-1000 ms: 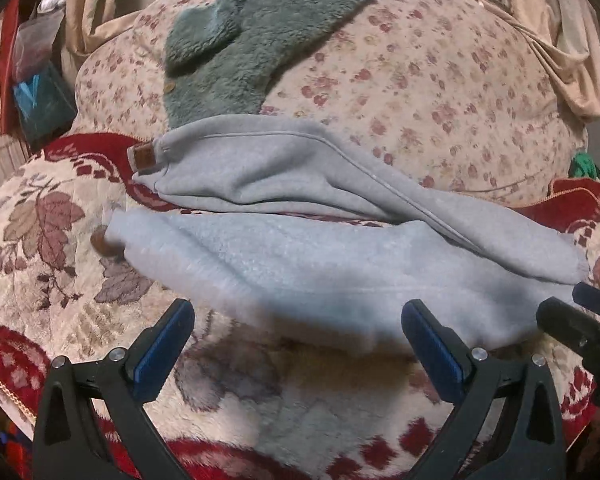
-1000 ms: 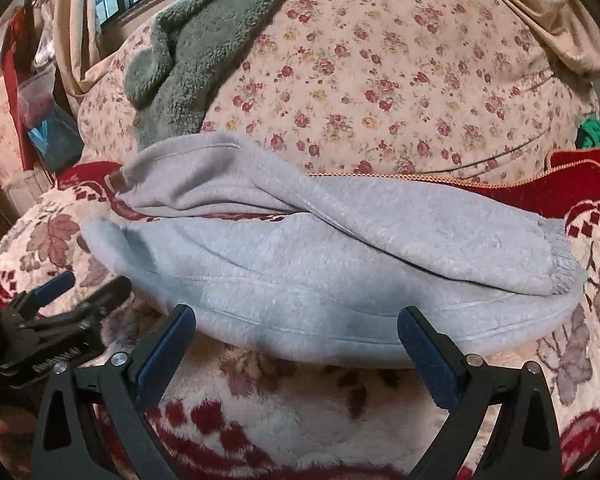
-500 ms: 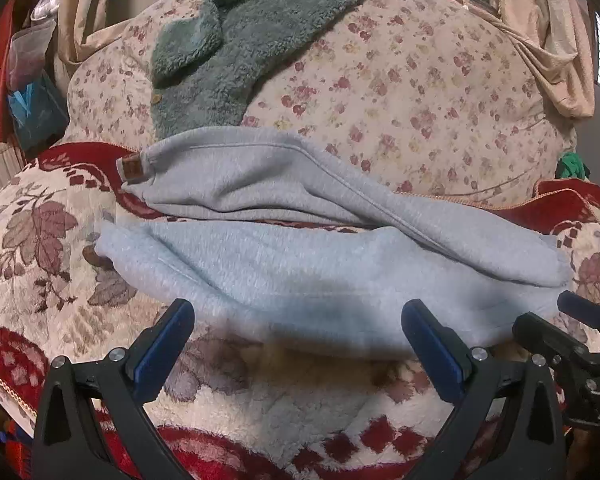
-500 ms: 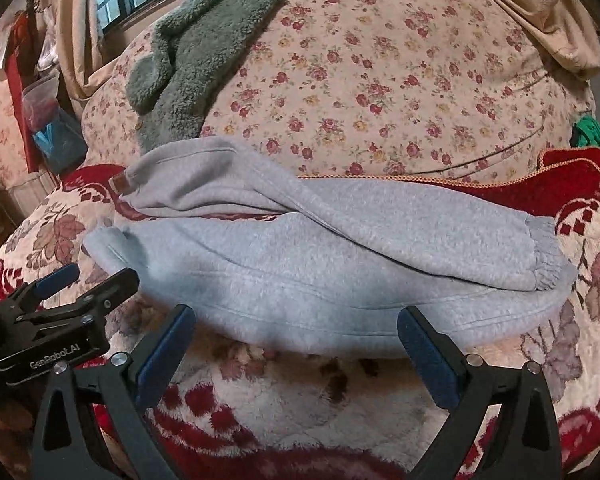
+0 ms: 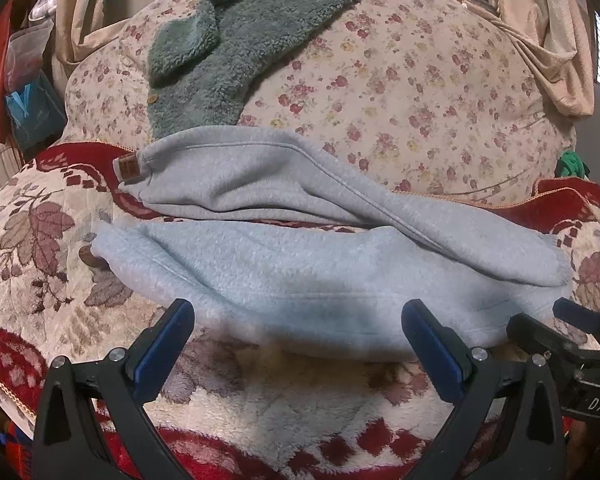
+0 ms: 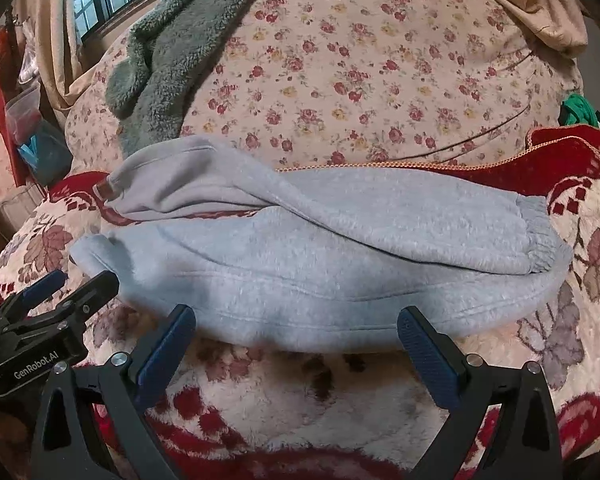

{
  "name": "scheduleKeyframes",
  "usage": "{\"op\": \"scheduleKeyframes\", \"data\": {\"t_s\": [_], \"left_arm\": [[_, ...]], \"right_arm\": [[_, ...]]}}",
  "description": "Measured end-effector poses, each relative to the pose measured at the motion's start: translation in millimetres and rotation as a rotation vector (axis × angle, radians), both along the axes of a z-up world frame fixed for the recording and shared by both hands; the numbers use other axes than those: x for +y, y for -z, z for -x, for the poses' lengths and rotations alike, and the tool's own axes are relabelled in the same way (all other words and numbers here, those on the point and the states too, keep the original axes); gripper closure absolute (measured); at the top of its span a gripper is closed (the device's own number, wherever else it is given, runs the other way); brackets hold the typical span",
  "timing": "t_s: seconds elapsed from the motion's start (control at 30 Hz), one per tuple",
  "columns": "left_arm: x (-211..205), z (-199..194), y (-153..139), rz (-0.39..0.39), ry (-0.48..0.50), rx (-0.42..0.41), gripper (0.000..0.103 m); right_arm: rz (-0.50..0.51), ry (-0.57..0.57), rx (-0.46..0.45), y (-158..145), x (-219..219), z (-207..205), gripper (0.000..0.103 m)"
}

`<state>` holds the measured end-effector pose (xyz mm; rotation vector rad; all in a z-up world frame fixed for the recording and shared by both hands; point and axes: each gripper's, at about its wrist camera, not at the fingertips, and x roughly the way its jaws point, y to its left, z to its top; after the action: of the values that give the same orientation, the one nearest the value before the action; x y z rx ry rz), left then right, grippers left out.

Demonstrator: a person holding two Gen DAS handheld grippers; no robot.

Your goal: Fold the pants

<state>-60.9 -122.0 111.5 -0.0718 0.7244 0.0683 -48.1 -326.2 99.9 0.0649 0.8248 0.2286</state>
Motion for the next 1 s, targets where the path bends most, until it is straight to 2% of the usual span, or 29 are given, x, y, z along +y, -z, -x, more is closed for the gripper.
{"op": "scheduleKeyframes", "data": {"t_s": [0.27, 0.47, 1.0], "left_arm": [[24, -7, 12, 0.026, -0.042, 0.032, 0.0], [54, -10, 18, 0.044, -0.108, 0.045, 0.0], [110, -8, 20, 0.008, -0.2, 0.039, 0.0]], "right_arm": [[0.005, -0.023, 0.03, 11, 12, -8, 0.0], [0.002, -0.043, 0.049, 18, 24, -14, 0.0], [0.019, -0.118, 0.063, 27, 61, -28, 0.0]]}}
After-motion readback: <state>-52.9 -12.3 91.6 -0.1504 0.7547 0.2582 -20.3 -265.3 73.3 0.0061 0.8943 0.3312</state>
